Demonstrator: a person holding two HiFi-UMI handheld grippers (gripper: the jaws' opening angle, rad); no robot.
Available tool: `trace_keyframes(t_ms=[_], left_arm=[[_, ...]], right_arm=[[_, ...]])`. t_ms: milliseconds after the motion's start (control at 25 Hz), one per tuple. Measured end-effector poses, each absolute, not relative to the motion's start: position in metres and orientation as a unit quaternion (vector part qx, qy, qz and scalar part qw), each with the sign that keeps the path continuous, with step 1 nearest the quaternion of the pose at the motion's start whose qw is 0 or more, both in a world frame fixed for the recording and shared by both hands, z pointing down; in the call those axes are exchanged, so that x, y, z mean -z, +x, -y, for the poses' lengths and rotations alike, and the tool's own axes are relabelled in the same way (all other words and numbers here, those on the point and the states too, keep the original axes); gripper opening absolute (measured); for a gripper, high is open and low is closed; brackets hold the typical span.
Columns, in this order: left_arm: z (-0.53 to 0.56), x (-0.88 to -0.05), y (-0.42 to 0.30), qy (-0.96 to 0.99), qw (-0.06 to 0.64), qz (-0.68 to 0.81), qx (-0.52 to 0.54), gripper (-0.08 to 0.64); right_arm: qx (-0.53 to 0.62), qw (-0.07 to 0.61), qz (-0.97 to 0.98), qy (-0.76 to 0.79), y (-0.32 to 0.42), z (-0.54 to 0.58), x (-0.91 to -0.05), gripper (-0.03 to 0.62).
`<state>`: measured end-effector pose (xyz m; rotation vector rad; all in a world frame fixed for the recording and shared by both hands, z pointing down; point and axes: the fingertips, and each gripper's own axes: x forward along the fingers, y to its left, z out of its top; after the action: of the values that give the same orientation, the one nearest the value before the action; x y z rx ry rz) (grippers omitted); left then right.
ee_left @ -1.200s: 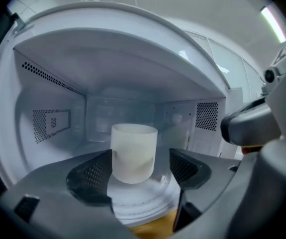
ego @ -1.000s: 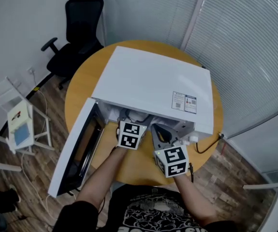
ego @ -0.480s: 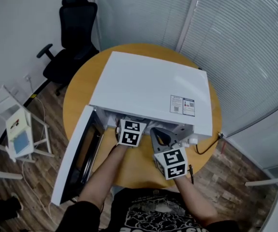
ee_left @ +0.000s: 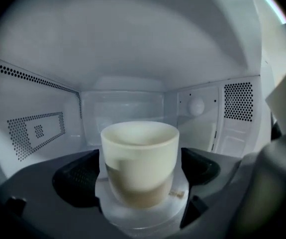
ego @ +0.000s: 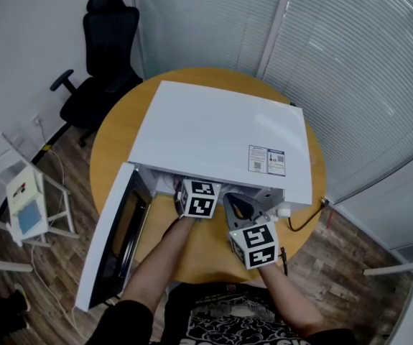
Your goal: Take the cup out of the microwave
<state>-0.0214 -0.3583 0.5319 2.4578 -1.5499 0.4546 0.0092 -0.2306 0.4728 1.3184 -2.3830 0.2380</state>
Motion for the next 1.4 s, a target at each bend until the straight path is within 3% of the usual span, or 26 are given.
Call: trace_keyframes(t_ms=[240,360,1400], left_arm=[[0.363,-0.533,-0.026,0.820,0.070,0.541,-0.171,0.498],[0.363,-0.536,-0.026,0.822,0.062,0.534,-0.186,0.443],[0.318,-0.532,-0.038,0.814,0.091,0.549,-0.168,0.431]], right_arm=[[-0.090,0.202,0.851,0.476,0.014,0.232,-0.475,0.015],[-0.090,0.202,0.851,0.476,0.012,0.233,-0.475,0.015],[-0.089,0.183,0.868,0.452,0.016,0.204,-0.463,0.015]])
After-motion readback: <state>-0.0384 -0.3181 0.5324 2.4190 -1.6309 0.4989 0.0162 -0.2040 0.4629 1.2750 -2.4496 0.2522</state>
